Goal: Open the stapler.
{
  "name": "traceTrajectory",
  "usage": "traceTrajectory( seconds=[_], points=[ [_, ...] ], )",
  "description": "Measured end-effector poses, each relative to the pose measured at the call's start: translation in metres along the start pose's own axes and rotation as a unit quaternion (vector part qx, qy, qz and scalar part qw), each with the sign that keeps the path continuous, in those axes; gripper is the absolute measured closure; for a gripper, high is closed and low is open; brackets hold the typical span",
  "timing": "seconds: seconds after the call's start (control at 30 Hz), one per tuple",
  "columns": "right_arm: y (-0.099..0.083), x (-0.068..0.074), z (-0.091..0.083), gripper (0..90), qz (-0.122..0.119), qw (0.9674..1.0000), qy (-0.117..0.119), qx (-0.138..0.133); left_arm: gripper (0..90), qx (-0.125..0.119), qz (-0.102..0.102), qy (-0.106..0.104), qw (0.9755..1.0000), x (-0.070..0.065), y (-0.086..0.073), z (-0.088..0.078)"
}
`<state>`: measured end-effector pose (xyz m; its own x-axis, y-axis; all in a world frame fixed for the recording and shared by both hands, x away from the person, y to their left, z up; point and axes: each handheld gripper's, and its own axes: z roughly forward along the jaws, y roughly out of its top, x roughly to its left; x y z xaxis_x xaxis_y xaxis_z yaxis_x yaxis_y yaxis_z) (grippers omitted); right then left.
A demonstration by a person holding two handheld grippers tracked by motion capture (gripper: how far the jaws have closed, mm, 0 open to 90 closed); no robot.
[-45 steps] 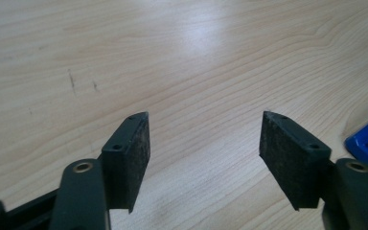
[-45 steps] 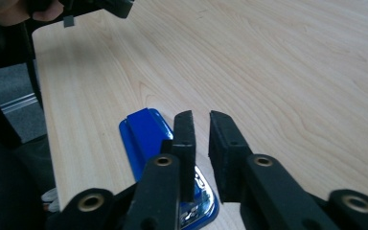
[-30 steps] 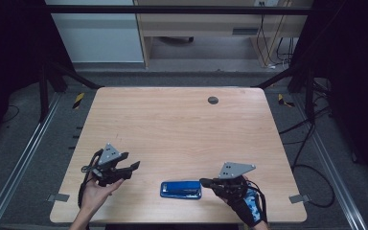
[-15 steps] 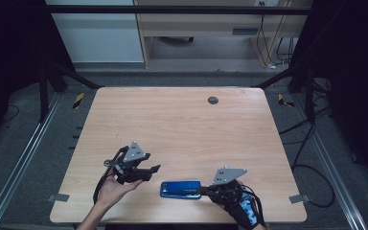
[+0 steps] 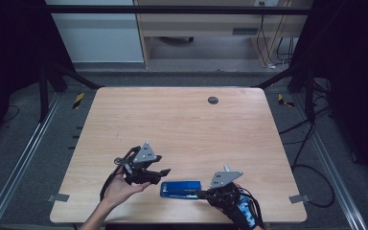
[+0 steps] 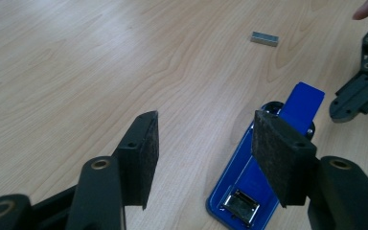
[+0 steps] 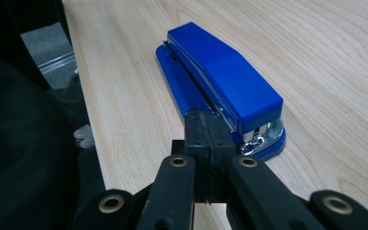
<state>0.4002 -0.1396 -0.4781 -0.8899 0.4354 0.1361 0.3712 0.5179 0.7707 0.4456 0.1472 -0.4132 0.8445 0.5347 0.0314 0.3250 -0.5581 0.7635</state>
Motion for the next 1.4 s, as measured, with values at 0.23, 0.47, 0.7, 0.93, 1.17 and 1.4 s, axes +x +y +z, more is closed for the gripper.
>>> traceTrajectory(
  seconds=[0.23, 0.47, 0.7, 0.93, 1.17, 1.4],
  points=[
    [-0.002, 0.0, 0.004, 90.0, -0.003, 0.9999, -0.004, 0.015, 45.8, 0.007, 0.016, -0.015, 0.9997, -0.006, 0.005, 0.004],
    [-0.004, -0.001, 0.007, 90.0, -0.002, 0.9998, -0.007, 0.02, 49.0, 0.017, 0.032, -0.032, 0.9988, -0.012, 0.008, 0.01],
    [-0.005, -0.003, 0.009, 90.0, -0.004, 0.9997, -0.009, 0.022, 51.3, 0.038, 0.057, -0.055, 0.9961, -0.016, 0.014, 0.017],
    [-0.005, -0.004, 0.009, 90.0, 0.0, 0.9996, -0.015, 0.024, 52.5, 0.065, 0.088, -0.073, 0.9913, -0.023, 0.02, 0.026],
    [-0.004, -0.005, 0.009, 90.0, 0.001, 0.9995, -0.019, 0.023, 52.5, 0.084, 0.114, -0.085, 0.9863, -0.031, 0.023, 0.035],
    [-0.004, -0.005, 0.012, 90.0, -0.002, 0.9994, -0.021, 0.026, 51.2, 0.1, 0.134, -0.093, 0.9815, -0.036, 0.026, 0.043]
  ],
)
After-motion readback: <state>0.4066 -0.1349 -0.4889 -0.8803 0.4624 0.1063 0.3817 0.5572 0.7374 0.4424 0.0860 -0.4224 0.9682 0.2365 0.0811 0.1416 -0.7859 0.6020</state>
